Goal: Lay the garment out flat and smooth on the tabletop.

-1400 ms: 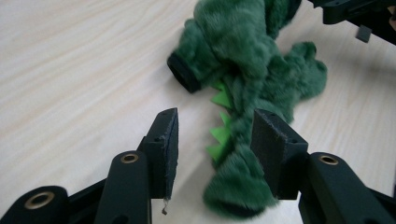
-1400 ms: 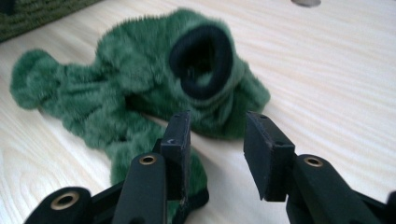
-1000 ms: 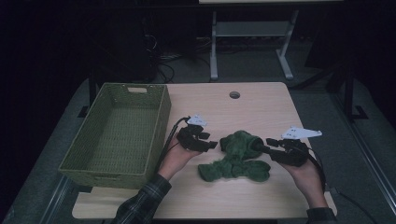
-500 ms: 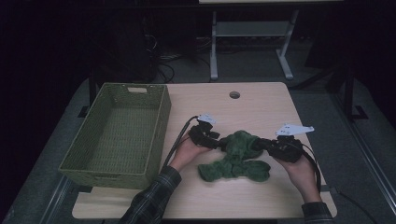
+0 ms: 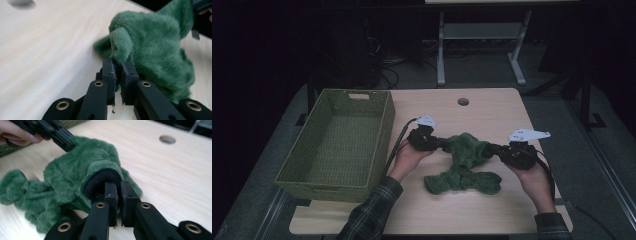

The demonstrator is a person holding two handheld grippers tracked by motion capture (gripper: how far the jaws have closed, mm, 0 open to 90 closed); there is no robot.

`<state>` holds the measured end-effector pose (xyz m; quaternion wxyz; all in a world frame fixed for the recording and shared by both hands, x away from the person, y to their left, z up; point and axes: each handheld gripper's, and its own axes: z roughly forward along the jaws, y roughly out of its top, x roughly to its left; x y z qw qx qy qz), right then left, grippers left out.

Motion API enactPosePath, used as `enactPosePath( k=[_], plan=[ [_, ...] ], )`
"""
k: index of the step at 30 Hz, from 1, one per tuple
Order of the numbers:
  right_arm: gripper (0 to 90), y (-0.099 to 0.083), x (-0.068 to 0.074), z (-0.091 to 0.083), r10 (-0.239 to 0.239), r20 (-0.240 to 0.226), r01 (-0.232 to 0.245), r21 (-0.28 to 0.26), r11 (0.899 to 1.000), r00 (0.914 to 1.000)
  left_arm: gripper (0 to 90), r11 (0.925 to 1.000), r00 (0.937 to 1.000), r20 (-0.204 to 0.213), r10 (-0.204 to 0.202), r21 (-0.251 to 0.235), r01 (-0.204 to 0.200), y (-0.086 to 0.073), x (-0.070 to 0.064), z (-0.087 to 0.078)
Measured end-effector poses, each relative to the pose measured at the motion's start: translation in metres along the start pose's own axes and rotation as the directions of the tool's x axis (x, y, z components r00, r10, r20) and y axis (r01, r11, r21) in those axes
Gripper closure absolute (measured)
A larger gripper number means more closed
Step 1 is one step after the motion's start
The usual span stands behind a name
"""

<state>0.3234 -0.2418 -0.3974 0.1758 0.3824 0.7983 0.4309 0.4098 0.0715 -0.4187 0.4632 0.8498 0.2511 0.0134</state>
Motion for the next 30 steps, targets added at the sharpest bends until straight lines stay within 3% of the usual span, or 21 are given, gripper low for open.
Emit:
enactPosePath(
  k=[2,3,5,7,9,12,16,17,19,21,25,28,29,30],
  plan=[
    [85.6,0.006,0.000,-0.003,-0.011,0.008,0.012,-0.019,1.000,0.9999,83.6,0.9985,0.9980,-0.058,0.023,-0.048,-0.025,0.007,-0.002,-0.021],
    [85.6,0.008,0.000,-0.003,-0.014,0.016,0.014,-0.023,1.000,0.9998,83.7,0.9985,0.9980,-0.058,0.023,-0.048,-0.025,0.007,-0.002,-0.021],
    [86.0,0.012,-0.002,-0.002,-0.018,0.024,0.019,-0.033,0.999,0.9995,83.9,0.9974,0.9945,-0.099,0.034,-0.060,-0.040,0.009,-0.002,-0.036],
    [86.0,0.012,-0.003,-0.002,-0.016,0.025,0.017,-0.037,0.999,0.9996,84.0,0.9973,0.9942,-0.104,0.029,-0.065,-0.036,0.008,-0.003,-0.038],
    [86.2,0.010,-0.009,0.006,-0.003,0.025,0.003,-0.023,1.000,0.9997,84.0,0.9986,0.9906,-0.133,0.031,-0.038,-0.036,0.004,-0.007,-0.040],
    [86.4,0.005,-0.016,0.016,0.008,0.029,-0.008,0.008,1.000,0.9995,84.1,0.9993,0.9896,-0.141,0.028,-0.021,-0.031,-0.001,-0.008,-0.039],
    [86.4,-0.003,-0.021,0.028,0.027,0.021,-0.027,0.038,0.999,0.9994,84.0,0.9990,0.9890,-0.148,-0.006,0.042,0.012,-0.016,-0.007,-0.026],
    [86.3,-0.011,-0.022,0.039,0.037,0.017,-0.038,0.078,0.996,0.9992,84.0,0.9975,0.9898,-0.142,-0.012,0.067,0.022,-0.021,-0.006,-0.021],
    [86.3,-0.014,-0.022,0.043,0.043,0.013,-0.044,0.095,0.994,0.9990,84.0,0.9932,0.9917,-0.128,-0.015,0.113,0.029,-0.029,-0.004,-0.014],
    [86.3,-0.023,-0.022,0.051,0.049,0.004,-0.049,0.158,0.986,0.9988,83.9,0.9877,0.9929,-0.116,-0.026,0.150,0.044,-0.036,-0.003,-0.005],
    [86.2,-0.030,-0.023,0.056,0.039,0.001,-0.039,0.180,0.983,0.9992,83.5,0.9827,0.9938,-0.106,-0.033,0.178,0.052,-0.041,-0.001,0.001],
    [84.7,-0.032,-0.021,0.058,0.044,-0.002,-0.043,0.197,0.979,0.9990,78.5,0.9837,0.9934,-0.107,-0.042,0.170,0.060,-0.042,-0.001,0.003],
    [73.9,-0.031,-0.020,0.056,0.046,0.000,-0.045,0.181,0.982,0.9989,72.5,0.9858,0.9919,-0.119,-0.044,0.155,0.063,-0.040,-0.002,-0.001],
    [71.1,-0.029,-0.021,0.053,0.044,0.000,-0.043,0.171,0.984,0.9990,68.8,0.9870,0.9908,-0.127,-0.047,0.147,0.066,-0.038,-0.002,-0.004]
  ],
)
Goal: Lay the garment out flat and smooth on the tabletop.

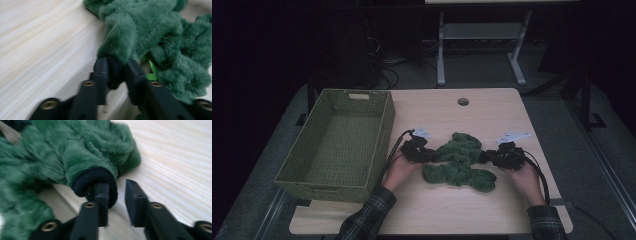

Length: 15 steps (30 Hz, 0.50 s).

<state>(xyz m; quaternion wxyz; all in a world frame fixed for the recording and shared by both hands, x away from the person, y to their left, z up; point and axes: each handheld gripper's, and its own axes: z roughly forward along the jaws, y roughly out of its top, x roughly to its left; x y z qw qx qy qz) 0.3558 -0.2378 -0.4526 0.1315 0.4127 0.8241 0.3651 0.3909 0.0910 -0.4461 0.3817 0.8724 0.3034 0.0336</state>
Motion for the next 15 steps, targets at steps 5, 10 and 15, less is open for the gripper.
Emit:
enactPosePath(
  k=[5,10,15],
  plan=[
    [62.1,0.007,-0.002,-0.028,0.027,-0.020,-0.029,-0.092,0.995,0.9994,54.0,0.9984,0.9999,-0.007,-0.014,-0.055,0.014,0.004,-0.002,-0.019],
    [60.7,0.016,-0.001,-0.044,0.015,-0.012,-0.017,-0.144,0.989,0.9998,47.4,0.9973,1.0000,0.007,0.002,-0.073,-0.002,0.005,-0.011,-0.029],
    [60.4,0.030,-0.004,-0.044,0.009,-0.003,-0.009,-0.138,0.990,1.0000,43.4,0.9962,0.9996,0.028,0.007,-0.087,-0.004,0.001,-0.019,-0.035]
  ],
)
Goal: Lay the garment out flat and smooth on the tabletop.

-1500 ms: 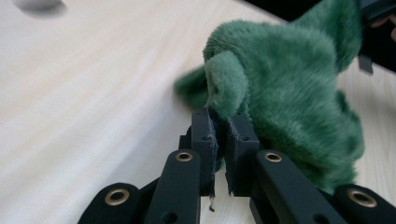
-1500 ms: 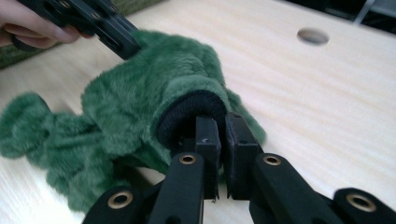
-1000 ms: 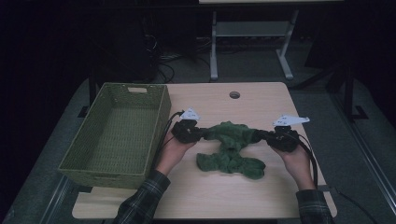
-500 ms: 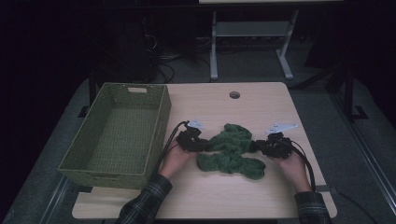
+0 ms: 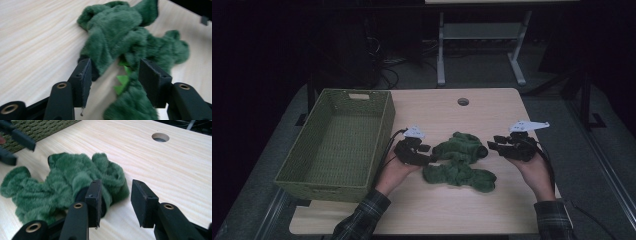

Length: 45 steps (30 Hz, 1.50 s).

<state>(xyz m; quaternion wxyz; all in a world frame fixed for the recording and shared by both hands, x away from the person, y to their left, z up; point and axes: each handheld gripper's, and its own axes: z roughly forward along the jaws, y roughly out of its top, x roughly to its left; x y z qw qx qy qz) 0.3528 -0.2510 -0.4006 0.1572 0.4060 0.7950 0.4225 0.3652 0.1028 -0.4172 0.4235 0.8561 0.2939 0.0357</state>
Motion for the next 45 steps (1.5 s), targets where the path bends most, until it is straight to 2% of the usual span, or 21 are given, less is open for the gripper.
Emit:
enactPosePath(
  k=[2,8,15,19,20,21,22,29,30,31,32,35,36,38,42,43,44,45],
  plan=[
    [60.4,0.008,-0.002,0.003,-0.001,0.001,0.001,0.008,1.000,1.0000,42.5,1.0000,0.9999,0.010,-0.006,-0.006,0.006,-0.003,-0.004,-0.003],
    [60.5,0.024,-0.005,0.016,-0.008,0.000,0.008,0.019,1.000,1.0000,39.1,0.9996,0.9996,0.012,0.026,0.007,-0.026,-0.019,-0.013,-0.008],
    [60.5,0.045,-0.010,0.048,-0.015,-0.016,0.016,0.045,0.999,0.9998,32.4,0.9988,0.9991,0.007,0.041,0.027,-0.041,-0.042,-0.023,-0.012],
    [60.7,0.056,-0.013,0.065,-0.024,-0.026,0.026,0.063,0.998,0.9994,31.9,0.9981,0.9986,0.018,0.050,0.036,-0.051,-0.050,-0.028,-0.013],
    [60.7,0.059,-0.014,0.070,-0.029,-0.026,0.031,0.074,0.997,0.9992,31.9,0.9966,0.9979,0.015,0.063,0.052,-0.063,-0.054,-0.032,-0.013],
    [60.7,0.059,-0.014,0.070,-0.029,-0.026,0.031,0.074,0.997,0.9992,31.9,0.9966,0.9979,0.015,0.063,0.052,-0.063,-0.054,-0.032,-0.013],
    [60.7,0.061,-0.016,0.078,-0.037,-0.032,0.040,0.084,0.996,0.9988,31.9,0.9965,0.9977,0.014,0.066,0.050,-0.067,-0.055,-0.034,-0.013],
    [59.8,0.056,-0.024,0.111,-0.035,-0.061,0.044,0.164,0.986,0.9975,31.9,0.9941,0.9964,-0.001,0.085,0.068,-0.085,-0.055,-0.035,-0.009],
    [59.8,0.056,-0.024,0.111,-0.035,-0.061,0.044,0.164,0.986,0.9975,31.9,0.9941,0.9964,-0.001,0.085,0.068,-0.085,-0.055,-0.035,-0.009],
    [59.5,0.054,-0.026,0.116,-0.035,-0.067,0.047,0.176,0.983,0.9971,31.9,0.9936,0.9964,0.001,0.085,0.075,-0.085,-0.055,-0.034,-0.009],
    [59.4,0.048,-0.027,0.125,-0.038,-0.082,0.055,0.209,0.976,0.9959,31.9,0.9938,0.9965,0.003,0.084,0.072,-0.084,-0.055,-0.034,-0.008],
    [59.4,0.044,-0.027,0.131,-0.034,-0.095,0.054,0.225,0.973,0.9949,32.0,0.9934,0.9964,0.004,0.085,0.077,-0.085,-0.055,-0.033,-0.008],
    [60.5,0.040,-0.026,0.137,-0.045,-0.110,0.071,0.249,0.966,0.9929,32.0,0.9930,0.9964,0.005,0.085,0.082,-0.085,-0.055,-0.033,-0.007],
    [65.1,0.038,-0.025,0.141,-0.056,-0.110,0.083,0.262,0.961,0.9923,32.0,0.9925,0.9963,0.002,0.086,0.086,-0.086,-0.055,-0.032,-0.005],
    [82.7,0.037,-0.022,0.145,-0.075,-0.115,0.104,0.276,0.956,0.9906,32.4,0.9930,0.9971,0.002,0.077,0.089,-0.077,-0.056,-0.030,-0.002],
    [82.7,0.037,-0.022,0.145,-0.075,-0.115,0.104,0.276,0.956,0.9906,32.4,0.9919,0.9966,0.000,0.082,0.097,-0.082,-0.056,-0.029,-0.002],
    [86.9,0.037,-0.020,0.145,-0.083,-0.109,0.111,0.280,0.954,0.9905,32.6,0.9920,0.9967,0.000,0.081,0.097,-0.081,-0.056,-0.028,-0.002],
    [87.4,0.038,-0.020,0.145,-0.079,-0.105,0.105,0.274,0.956,0.9914,32.6,0.9922,0.9969,0.002,0.079,0.097,-0.079,-0.057,-0.028,-0.001]
  ],
)
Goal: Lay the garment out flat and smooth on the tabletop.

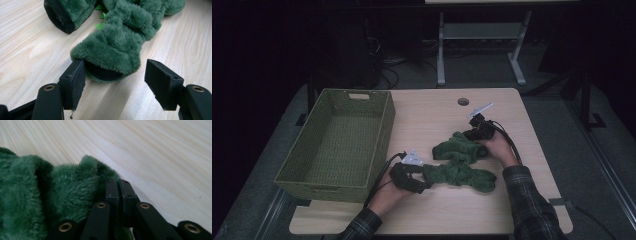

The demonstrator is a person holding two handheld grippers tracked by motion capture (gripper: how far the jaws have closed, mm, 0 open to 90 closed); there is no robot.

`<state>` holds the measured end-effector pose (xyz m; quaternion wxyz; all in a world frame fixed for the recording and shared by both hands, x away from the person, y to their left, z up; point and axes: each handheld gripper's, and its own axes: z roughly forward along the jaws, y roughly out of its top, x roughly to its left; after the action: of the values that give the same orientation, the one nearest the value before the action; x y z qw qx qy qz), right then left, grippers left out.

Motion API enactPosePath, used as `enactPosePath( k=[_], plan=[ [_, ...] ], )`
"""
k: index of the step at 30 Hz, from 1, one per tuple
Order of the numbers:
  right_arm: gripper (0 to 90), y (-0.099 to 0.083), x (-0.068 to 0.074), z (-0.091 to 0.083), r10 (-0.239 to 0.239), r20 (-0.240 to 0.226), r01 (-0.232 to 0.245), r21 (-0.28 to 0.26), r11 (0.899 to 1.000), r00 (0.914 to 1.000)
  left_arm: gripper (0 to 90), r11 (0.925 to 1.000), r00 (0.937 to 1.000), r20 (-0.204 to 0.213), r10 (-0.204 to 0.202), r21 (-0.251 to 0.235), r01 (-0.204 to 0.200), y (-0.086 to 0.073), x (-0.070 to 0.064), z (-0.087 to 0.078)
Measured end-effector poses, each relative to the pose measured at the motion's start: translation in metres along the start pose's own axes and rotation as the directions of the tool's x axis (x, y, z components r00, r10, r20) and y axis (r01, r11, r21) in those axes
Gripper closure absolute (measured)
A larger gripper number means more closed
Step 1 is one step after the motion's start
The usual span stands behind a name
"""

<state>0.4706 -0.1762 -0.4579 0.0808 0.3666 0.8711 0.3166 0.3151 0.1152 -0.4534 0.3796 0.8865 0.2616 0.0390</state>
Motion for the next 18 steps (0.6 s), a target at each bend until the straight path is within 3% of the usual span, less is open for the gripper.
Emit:
enactPosePath(
  k=[5,8,9,12,18],
  plan=[
    [88.1,0.009,-0.002,-0.017,0.001,0.049,0.003,-0.090,0.996,0.9988,32.7,0.9999,1.0000,0.000,0.007,0.008,-0.007,0.000,-0.001,0.001],
    [88.1,0.015,-0.003,-0.025,0.002,0.070,0.006,-0.117,0.993,0.9976,32.7,0.9998,1.0000,0.003,0.009,0.018,-0.009,0.000,-0.001,0.003],
    [88.1,0.021,-0.006,-0.033,0.001,0.099,0.013,-0.150,0.989,0.9951,32.7,0.9999,1.0000,0.004,-0.007,0.014,0.007,0.000,-0.001,0.004],
    [88.0,0.028,-0.012,-0.039,0.016,0.131,0.008,-0.181,0.983,0.9913,32.7,0.9998,1.0000,0.005,-0.006,0.020,0.006,0.000,-0.001,0.005],
    [88.0,0.030,-0.026,-0.040,0.069,0.195,-0.021,-0.236,0.971,0.9783,32.8,0.9994,0.9999,0.010,0.006,0.035,-0.006,0.000,0.000,0.006]
  ],
)
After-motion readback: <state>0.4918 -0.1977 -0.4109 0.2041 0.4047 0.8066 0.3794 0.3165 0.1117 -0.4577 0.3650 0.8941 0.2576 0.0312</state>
